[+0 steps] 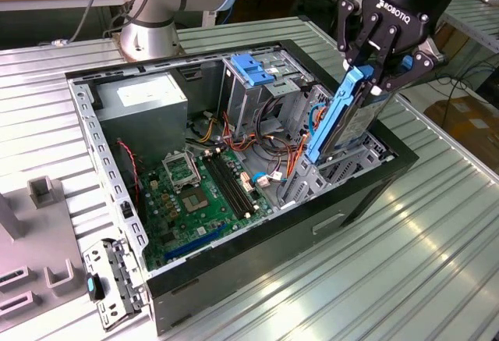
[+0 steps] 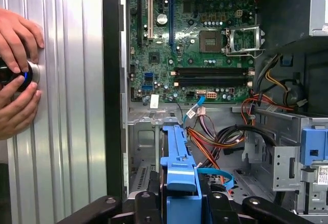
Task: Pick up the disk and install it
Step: 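Insert the disk into the insertion slot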
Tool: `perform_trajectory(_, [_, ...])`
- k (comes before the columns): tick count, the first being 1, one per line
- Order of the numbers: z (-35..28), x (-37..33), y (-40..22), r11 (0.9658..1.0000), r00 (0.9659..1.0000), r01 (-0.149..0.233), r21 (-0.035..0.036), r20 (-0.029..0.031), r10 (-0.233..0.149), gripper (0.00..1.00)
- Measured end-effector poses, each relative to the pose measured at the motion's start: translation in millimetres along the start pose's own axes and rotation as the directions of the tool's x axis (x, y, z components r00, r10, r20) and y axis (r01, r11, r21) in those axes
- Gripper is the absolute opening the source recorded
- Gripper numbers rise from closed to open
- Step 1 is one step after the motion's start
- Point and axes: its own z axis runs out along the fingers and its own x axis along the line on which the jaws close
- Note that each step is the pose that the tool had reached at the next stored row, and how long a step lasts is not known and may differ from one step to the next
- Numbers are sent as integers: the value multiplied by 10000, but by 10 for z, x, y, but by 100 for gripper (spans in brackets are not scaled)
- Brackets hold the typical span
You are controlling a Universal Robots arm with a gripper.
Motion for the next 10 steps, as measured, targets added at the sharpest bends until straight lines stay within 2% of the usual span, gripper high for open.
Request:
perform_trajectory(3, [1,1,15,9999,10000,-3,112,18,3,37])
perform_trajectory(4, [2,2,26,9998,10000,-5,178,25,4,37])
perform_trajectory(10, [27,8,49,9998,10000,-6,191,34,5,37])
